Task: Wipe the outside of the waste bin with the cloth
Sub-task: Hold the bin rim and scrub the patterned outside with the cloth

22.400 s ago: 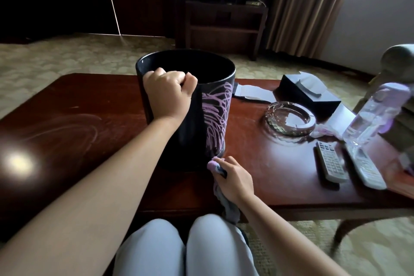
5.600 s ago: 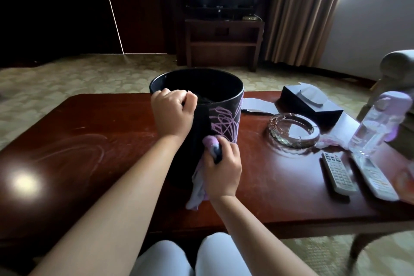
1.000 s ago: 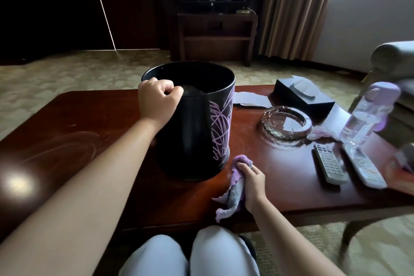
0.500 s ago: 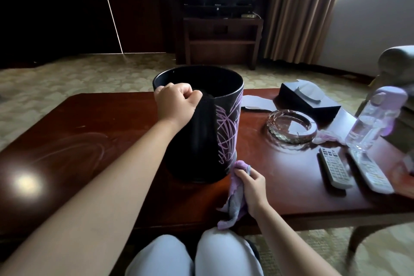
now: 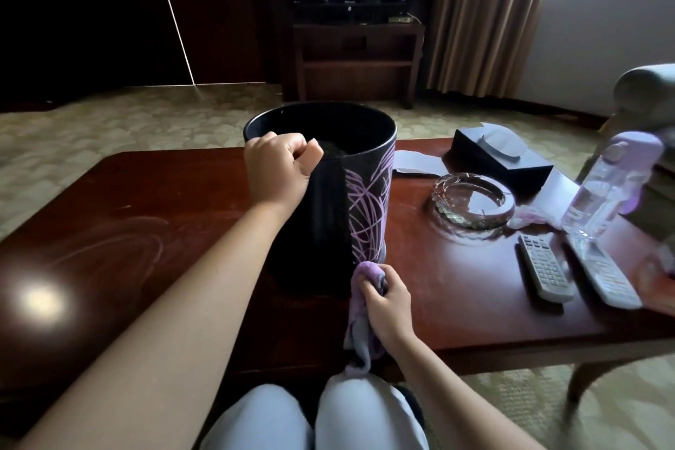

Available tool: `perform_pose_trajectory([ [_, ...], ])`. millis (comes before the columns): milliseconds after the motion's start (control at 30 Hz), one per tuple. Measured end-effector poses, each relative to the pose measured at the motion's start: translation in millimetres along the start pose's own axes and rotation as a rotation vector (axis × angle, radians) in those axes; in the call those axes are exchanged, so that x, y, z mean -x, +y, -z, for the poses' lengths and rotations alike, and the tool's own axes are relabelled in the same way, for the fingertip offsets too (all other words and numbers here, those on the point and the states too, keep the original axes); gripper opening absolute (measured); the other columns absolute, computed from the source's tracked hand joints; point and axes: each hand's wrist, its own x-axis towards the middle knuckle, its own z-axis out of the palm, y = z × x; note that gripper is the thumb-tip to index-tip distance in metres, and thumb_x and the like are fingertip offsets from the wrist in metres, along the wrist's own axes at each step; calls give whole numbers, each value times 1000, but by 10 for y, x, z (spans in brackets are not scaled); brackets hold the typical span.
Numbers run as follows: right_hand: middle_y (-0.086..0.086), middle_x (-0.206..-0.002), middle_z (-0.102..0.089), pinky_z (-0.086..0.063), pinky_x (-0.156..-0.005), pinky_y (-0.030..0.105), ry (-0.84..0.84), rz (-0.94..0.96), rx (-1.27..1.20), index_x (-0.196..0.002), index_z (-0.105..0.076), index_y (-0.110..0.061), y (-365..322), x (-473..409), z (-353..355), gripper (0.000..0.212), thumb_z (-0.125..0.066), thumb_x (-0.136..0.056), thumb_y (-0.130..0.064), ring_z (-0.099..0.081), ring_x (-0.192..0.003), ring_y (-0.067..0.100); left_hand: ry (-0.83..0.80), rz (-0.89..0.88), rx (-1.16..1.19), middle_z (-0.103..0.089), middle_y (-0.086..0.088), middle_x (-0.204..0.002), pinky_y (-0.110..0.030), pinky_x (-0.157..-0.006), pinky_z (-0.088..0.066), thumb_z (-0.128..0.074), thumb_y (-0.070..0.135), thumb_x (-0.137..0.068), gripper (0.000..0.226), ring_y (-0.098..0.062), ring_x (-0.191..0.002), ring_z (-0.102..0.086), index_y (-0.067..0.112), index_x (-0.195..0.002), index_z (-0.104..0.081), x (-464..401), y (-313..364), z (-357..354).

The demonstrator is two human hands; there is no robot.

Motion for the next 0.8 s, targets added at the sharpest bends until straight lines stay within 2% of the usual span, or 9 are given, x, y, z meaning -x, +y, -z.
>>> perform_pose_trajectory([
  [67,-8,-71,-65,-42,-65,11,58,9,-62,-79,-61,-27,-47,21,-44,16,-65,-83,-11,-56,-66,-4,22,-17,3,-20,10,-43,-30,-63,-25,-42,38,-85,44,-20,-45,-31,18,-48,-29,2,-16,-6],
  [100,-8,-68,-63,-41,-62,12,70,-7,-58,-76,-60,-25,-65,29,-66,15,-65,-83,-12,-55,-63,-3,29,-21,5,-21,10,-44,-29,-63,-25,-42,37,-86,45,-20,-45,-31,17,-48,-30,4,-20,-7],
  [167,-6,-61,-57,-40,-58,21,78,-88,10,-67,-55,-20,-75,20,-91,19,-66,-83,-19,-51,-58,2,38,-19,14,-26,6,-44,-29,-63,-25,-42,38,-86,46,-21,-45,-33,16,-47,-32,9,-12,-17],
  [267,-4,-57,-53,-37,-58,30,89,-159,73,-60,-48,-14,-99,-28,-98,29,-64,-82,-24,-49,-60,12,57,-22,21,-31,0,-42,-31,-62,-28,-42,40,-88,51,-23,-44,-34,12,-46,-34,16,-5,-32],
  [400,-2,-57,-59,-39,-56,20,109,-69,-24,-68,-60,-8,-236,-59,-127,24,-67,-83,-25,-48,-54,3,75,-38,15,-29,1,-43,-31,-60,-28,-42,38,-88,49,-23,-44,-33,13,-47,-31,18,-12,-37],
  [500,0,-61,-61,-42,-64,29,113,-181,-7,-69,-60,-6,-178,-69,-141,26,-65,-82,-29,-54,-61,11,71,-49,8,-25,5,-43,-31,-61,-27,-42,38,-88,47,-22,-45,-32,15,-48,-29,3,-5,-26],
  [600,3,-65,-65,-44,-66,30,66,-321,-6,-72,-65,-7,-85,-58,-145,24,-64,-81,-29,-57,-66,15,72,-55,14,-17,13,-44,-32,-60,-30,-42,37,-88,47,-19,-45,-28,16,-49,-26,7,-3,-35],
  [733,1,-63,-63,-46,-66,31,113,-294,-203,-71,-64,-4,-148,-75,-158,22,-66,-82,-24,-54,-64,11,81,-60,13,-14,13,-45,-36,-60,-34,-43,35,-88,46,-19,-44,-25,17,-49,-25,15,-12,-45],
  [800,2,-66,-65,-47,-69,30,119,-363,-196,-69,-65,-8,-136,-93,-166,20,-66,-82,-23,-57,-66,13,77,-63,12,-14,13,-44,-35,-60,-33,-43,34,-87,46,-19,-45,-25,17,-49,-25,8,-13,-41],
])
